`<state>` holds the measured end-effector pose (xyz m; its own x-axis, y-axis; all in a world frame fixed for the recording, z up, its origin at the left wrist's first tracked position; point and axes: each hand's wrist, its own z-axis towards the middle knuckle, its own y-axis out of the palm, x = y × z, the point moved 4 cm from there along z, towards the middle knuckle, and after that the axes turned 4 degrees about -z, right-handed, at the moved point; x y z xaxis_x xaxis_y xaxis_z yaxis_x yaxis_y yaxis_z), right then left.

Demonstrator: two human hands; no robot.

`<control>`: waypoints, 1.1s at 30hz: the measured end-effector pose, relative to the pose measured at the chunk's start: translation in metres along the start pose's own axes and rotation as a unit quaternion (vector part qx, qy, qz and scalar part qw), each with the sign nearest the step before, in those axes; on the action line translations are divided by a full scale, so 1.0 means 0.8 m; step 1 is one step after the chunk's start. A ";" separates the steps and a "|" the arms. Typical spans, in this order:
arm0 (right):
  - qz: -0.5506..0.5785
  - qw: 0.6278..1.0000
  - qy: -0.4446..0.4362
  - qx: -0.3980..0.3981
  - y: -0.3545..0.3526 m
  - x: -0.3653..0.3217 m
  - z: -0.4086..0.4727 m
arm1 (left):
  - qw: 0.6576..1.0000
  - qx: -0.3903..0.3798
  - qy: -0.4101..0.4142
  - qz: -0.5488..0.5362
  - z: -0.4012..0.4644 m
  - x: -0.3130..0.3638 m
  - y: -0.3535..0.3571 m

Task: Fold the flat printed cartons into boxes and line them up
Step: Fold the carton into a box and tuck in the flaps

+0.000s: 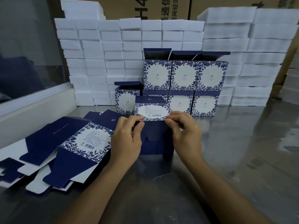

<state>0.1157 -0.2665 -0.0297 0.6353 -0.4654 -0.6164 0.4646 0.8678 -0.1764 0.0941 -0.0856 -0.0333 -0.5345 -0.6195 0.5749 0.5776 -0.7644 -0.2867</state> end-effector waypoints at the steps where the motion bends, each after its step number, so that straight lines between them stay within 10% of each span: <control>1: 0.003 1.000 0.005 0.002 -0.001 0.001 0.000 | 1.000 -0.002 0.001 -0.003 0.000 0.000 0.001; 12: 0.057 0.984 0.133 -0.108 0.016 0.033 -0.016 | 0.986 -0.032 -0.135 -0.095 -0.006 -0.045 0.012; 33: -0.058 0.993 0.068 -0.075 0.017 0.025 -0.024 | 0.999 0.011 -0.037 0.002 -0.011 -0.019 0.001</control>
<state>0.1230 -0.2607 -0.0592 0.4883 -0.5451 -0.6815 0.4270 0.8303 -0.3582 0.0973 -0.0782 -0.0491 -0.4860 -0.6075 0.6283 0.5941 -0.7569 -0.2722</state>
